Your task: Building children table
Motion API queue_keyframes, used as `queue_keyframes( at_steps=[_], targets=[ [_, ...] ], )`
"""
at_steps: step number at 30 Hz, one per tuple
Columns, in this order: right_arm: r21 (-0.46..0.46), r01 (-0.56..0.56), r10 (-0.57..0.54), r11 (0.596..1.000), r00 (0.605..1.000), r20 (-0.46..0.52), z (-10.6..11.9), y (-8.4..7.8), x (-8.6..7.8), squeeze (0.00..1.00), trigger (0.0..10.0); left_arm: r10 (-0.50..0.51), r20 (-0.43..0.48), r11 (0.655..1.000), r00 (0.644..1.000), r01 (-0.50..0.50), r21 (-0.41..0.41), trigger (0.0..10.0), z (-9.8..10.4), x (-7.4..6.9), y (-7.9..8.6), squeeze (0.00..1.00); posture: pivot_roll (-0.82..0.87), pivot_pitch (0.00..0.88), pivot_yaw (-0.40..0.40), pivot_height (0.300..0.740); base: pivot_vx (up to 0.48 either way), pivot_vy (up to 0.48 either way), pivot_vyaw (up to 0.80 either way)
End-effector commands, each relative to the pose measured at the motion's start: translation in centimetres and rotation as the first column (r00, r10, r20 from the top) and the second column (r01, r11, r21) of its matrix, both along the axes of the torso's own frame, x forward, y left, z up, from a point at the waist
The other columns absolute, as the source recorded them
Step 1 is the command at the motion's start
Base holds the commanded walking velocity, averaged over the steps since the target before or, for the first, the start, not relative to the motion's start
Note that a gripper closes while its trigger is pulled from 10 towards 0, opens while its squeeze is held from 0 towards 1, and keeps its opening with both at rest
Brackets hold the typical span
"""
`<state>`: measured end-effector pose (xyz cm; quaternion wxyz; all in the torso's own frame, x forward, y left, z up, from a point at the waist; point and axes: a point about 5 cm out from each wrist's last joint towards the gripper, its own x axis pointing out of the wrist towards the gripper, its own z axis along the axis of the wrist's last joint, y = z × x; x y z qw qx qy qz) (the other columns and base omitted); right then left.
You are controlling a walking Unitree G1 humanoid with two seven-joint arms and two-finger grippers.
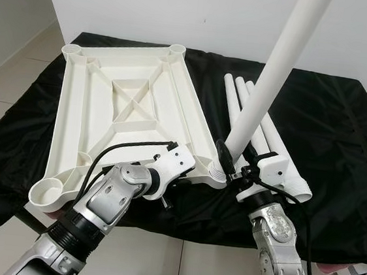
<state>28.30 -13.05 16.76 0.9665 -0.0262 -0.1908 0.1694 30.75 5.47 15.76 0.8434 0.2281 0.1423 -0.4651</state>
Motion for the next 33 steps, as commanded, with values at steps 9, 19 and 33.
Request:
queue_keyframes(
  at_steps=[9, 19, 33],
  targets=[
    [-0.002, 0.106, -0.104, 0.994, 0.975, -0.194, -3.4, 0.4, -0.5, 0.00, 10.0, -0.055, 0.046, 0.998, 0.997, 0.056, -0.029, 10.0, 1.4, -0.5, -0.6, 0.00, -0.09, 0.140, 0.039, 0.740, 0.000, 0.000, 0.00],
    [0.015, 0.212, -0.205, 0.977, 0.962, -0.182, -3.1, 0.6, -0.7, 0.00, 10.0, -0.058, 0.044, 0.998, 0.997, 0.059, -0.028, 10.0, 1.3, -0.6, -0.6, 0.00, -0.09, 0.134, 0.040, 0.740, 0.000, 0.000, 0.00],
    [0.006, 0.313, -0.308, 0.950, 0.937, -0.167, -2.7, 1.3, -0.7, 0.00, 10.0, -0.068, 0.041, 0.997, 0.997, 0.069, -0.024, 10.0, 1.3, -0.8, -0.7, 0.00, -0.08, 0.121, 0.045, 0.740, 0.000, 0.000, 0.00]
  ],
)
